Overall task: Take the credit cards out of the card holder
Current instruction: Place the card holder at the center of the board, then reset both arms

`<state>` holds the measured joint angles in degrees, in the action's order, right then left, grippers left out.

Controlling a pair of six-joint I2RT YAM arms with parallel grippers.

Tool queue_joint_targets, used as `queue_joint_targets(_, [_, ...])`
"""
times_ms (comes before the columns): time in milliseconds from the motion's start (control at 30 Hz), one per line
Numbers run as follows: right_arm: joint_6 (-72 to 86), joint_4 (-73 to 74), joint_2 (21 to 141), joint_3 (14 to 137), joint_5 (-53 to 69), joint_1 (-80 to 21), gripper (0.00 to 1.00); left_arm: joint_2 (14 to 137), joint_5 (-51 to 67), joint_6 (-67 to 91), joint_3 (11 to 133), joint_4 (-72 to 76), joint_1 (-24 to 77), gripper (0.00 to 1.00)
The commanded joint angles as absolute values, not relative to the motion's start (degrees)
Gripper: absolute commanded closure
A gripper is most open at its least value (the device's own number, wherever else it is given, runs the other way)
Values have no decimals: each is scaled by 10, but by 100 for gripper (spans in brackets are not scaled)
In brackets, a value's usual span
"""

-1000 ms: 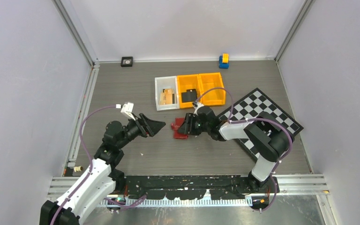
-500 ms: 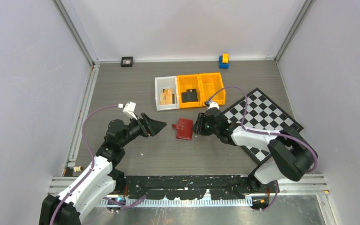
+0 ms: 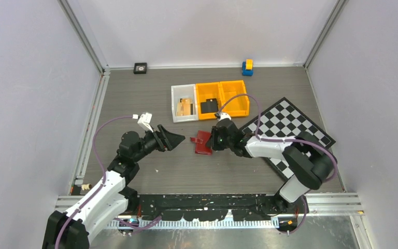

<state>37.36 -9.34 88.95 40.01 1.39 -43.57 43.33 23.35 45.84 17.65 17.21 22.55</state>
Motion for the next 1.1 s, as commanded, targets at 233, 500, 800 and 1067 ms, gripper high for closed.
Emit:
queue_joint_targets(233, [345, 16, 923, 511, -30, -445, 100, 429, 205, 420, 187, 187, 228, 25])
queue_joint_targets(500, [322, 28, 696, 452, -241, -446, 91, 414, 186, 373, 180, 196, 228, 3])
queue_joint_targets(800, [245, -55, 560, 352, -404, -445, 19, 460, 133, 343, 182, 240, 232, 1])
queue_joint_targets(1067, [79, -261, 605, 272, -323, -371, 15, 523, -4, 379, 208, 311, 240, 0])
